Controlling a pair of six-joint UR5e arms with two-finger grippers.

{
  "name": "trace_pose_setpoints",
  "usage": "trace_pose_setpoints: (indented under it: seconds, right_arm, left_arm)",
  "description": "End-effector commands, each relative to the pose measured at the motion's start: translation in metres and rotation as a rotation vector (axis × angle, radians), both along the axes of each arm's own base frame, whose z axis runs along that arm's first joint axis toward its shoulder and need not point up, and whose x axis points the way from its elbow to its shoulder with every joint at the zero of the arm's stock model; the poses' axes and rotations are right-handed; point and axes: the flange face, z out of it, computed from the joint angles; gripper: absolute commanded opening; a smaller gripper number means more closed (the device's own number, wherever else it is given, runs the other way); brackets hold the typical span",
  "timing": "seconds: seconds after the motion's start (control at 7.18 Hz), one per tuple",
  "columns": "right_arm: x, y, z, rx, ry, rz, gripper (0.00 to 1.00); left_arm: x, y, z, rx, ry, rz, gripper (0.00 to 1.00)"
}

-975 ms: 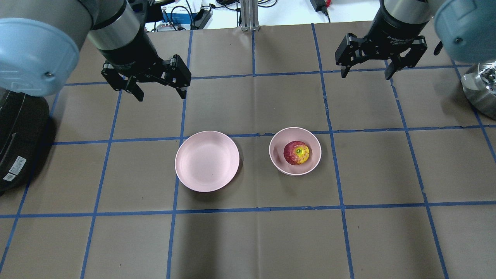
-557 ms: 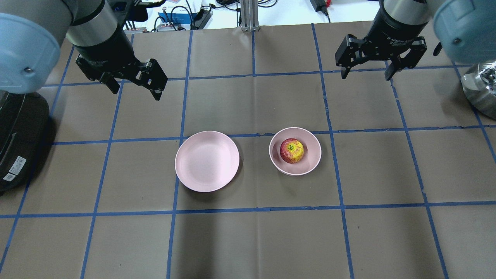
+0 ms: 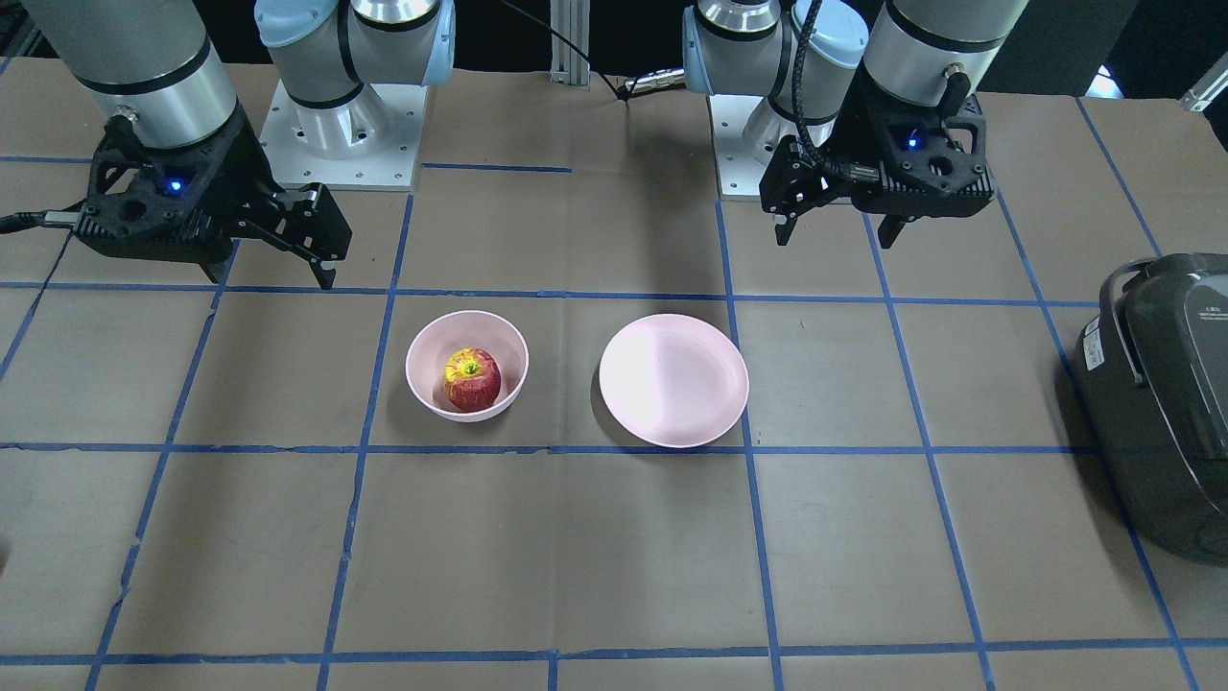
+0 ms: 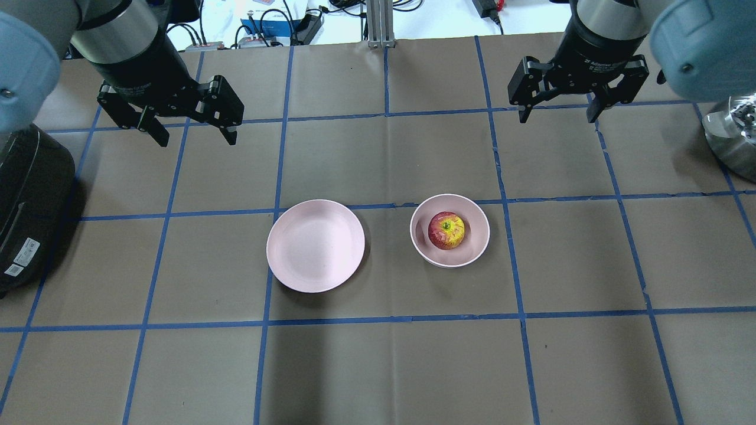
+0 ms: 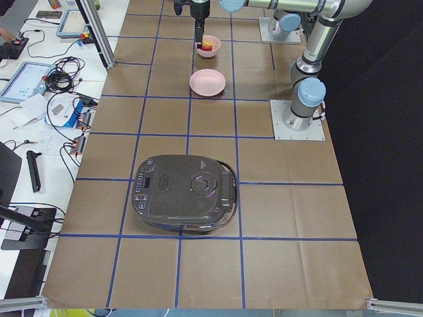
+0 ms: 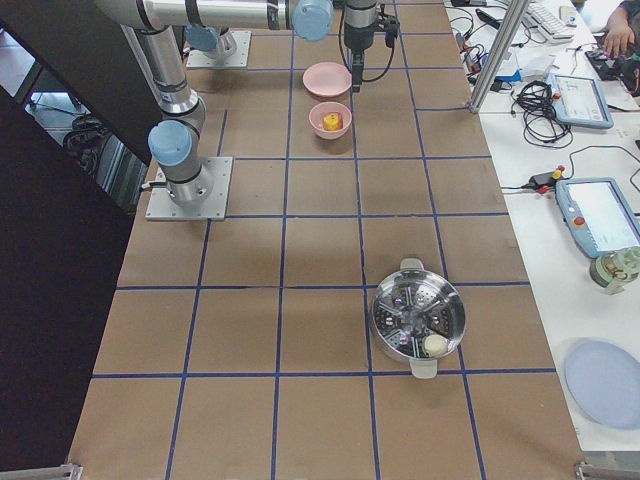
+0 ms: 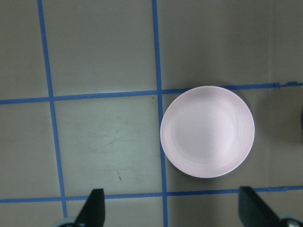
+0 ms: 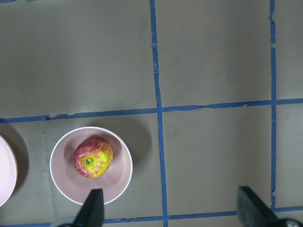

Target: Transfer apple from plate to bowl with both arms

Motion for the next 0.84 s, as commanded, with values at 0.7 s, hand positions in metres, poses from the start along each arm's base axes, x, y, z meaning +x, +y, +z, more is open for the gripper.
trace_pose_setpoints:
  seconds: [0.7]
  right_arm:
    - [0.0040, -0.0010, -0.0059, 0.010, 0.008, 0.018, 1.00]
  left_arm:
    - [0.0042, 0.0029, -0.0017, 0.008, 0.023, 0.038, 1.00]
